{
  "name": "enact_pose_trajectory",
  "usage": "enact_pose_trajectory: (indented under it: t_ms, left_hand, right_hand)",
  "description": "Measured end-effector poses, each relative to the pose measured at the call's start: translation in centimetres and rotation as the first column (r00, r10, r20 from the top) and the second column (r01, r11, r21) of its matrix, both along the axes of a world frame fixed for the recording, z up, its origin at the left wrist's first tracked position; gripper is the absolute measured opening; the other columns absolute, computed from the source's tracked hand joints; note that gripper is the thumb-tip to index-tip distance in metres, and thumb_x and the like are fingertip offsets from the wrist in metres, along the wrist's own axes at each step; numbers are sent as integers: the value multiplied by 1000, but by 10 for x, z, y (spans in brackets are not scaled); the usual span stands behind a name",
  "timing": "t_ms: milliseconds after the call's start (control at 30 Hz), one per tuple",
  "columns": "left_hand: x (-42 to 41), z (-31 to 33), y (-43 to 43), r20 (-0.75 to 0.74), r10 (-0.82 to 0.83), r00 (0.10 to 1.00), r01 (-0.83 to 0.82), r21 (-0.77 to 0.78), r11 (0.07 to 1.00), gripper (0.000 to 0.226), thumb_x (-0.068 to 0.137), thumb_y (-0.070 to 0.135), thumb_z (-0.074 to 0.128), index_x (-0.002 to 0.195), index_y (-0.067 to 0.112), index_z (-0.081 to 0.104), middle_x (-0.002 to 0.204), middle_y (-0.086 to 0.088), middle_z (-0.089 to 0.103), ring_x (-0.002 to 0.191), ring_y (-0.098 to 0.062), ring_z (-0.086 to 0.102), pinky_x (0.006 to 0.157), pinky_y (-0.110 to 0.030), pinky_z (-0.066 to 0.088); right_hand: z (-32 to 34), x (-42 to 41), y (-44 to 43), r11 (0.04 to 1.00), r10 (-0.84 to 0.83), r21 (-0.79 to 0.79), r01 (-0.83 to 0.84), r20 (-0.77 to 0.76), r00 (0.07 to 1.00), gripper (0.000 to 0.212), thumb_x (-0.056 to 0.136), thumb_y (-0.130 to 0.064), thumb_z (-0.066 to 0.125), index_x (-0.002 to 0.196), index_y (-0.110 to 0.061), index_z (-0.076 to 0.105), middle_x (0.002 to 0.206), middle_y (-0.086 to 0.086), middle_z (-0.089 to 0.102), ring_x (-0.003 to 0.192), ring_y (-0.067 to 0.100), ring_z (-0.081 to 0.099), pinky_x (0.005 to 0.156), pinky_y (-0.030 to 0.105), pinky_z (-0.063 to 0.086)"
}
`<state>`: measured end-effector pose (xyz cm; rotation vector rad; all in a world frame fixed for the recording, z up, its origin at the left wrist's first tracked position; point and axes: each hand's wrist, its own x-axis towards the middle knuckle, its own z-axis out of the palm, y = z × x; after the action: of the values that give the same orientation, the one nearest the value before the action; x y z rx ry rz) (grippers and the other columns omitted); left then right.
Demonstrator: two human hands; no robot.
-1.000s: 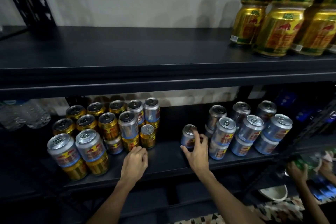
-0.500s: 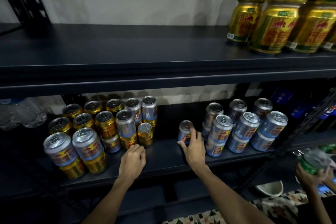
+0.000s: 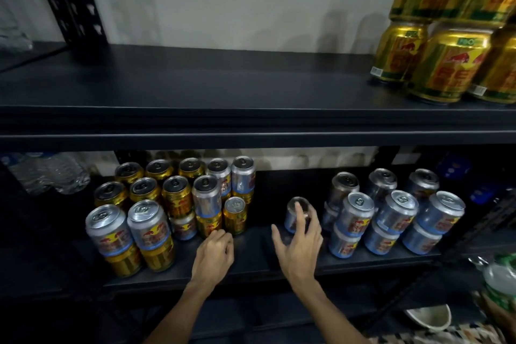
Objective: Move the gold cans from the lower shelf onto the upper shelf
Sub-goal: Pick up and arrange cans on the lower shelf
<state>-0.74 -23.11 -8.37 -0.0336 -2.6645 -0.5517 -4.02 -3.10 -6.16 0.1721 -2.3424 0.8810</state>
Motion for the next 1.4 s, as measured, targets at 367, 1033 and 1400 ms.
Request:
enact_pose_trajectory:
  t_ms: [367, 1033, 1400]
  left_hand:
    - [0, -1, -2, -20, 7, 1000, -7, 2, 1000, 25, 80, 4, 68, 66, 19, 53, 71, 6, 52, 71, -12, 55, 59, -27, 48]
    - [1, 2, -1, -17, -17, 1000, 16, -8, 1000, 27, 75, 3, 72, 66, 20, 54, 71, 7, 53, 71, -10, 55, 61, -23, 44]
    - [2, 1, -1, -19, -5, 1000, 6, 18, 1000, 26, 75, -3, 71, 66, 16, 55, 71, 7, 52, 70, -14, 55, 56, -28, 45]
  right_hand:
    - [75, -85, -80, 840, 540, -277, -467, 330, 774, 85, 92, -9, 70, 156, -44, 26, 165, 1, 19, 148, 20, 31, 108, 19, 34]
    - [64, -82, -55, 854, 451, -377, -358, 193, 871, 82, 82, -22, 84, 145, -47, 39, 139, -3, 50, 124, 12, 53, 99, 27, 47]
    - [63, -52, 35, 938, 214, -311, -151, 179, 960, 87, 74, -23, 88, 149, -26, 44, 131, 7, 52, 120, 25, 55, 102, 35, 46]
